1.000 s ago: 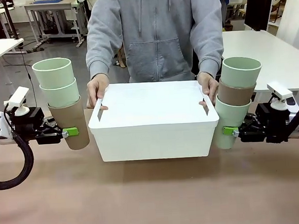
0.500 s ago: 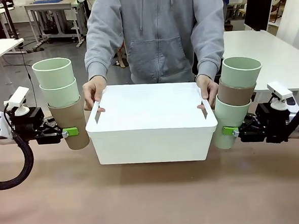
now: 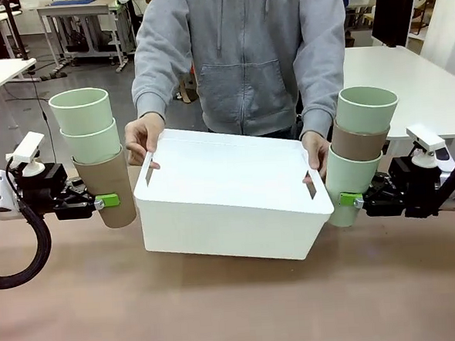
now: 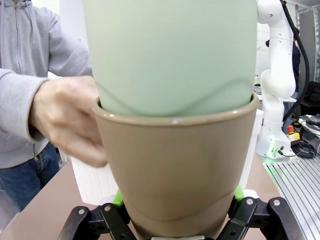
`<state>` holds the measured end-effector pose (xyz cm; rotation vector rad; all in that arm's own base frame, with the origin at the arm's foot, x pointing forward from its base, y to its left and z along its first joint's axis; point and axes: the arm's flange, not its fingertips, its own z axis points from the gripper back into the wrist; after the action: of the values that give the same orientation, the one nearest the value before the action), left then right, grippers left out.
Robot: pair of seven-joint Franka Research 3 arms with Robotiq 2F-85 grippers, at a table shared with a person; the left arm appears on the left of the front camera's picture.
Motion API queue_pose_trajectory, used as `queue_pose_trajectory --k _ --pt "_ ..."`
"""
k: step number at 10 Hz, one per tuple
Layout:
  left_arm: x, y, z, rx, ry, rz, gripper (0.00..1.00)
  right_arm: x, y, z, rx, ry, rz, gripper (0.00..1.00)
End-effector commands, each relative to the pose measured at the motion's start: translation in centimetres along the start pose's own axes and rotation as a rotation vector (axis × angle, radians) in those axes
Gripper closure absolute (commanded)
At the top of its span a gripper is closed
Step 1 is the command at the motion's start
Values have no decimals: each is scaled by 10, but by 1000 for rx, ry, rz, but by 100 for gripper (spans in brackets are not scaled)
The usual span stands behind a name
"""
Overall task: Stack the cups and store them in the basket.
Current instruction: Place the stack of Reusable plastic cups into the Pantry Basket.
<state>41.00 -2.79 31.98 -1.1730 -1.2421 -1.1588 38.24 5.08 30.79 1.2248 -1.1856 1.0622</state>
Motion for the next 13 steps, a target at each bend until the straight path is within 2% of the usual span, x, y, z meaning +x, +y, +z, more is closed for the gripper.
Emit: queue_pose_trajectory --k 1,5,10,13 --pt "4 -1 -1 -3 -4 -11 15 3 0 -1 0 -4 13 15" --pt "4 -1 -1 -3 -4 -11 15 0 0 0 0 0 0 15" --pt "4 -1 -1 -3 -4 -11 15 81 -13 37 -20 39 -29 15" --pt "4 -1 -1 -3 -4 -11 15 141 -30 20 6 171 -101 15"
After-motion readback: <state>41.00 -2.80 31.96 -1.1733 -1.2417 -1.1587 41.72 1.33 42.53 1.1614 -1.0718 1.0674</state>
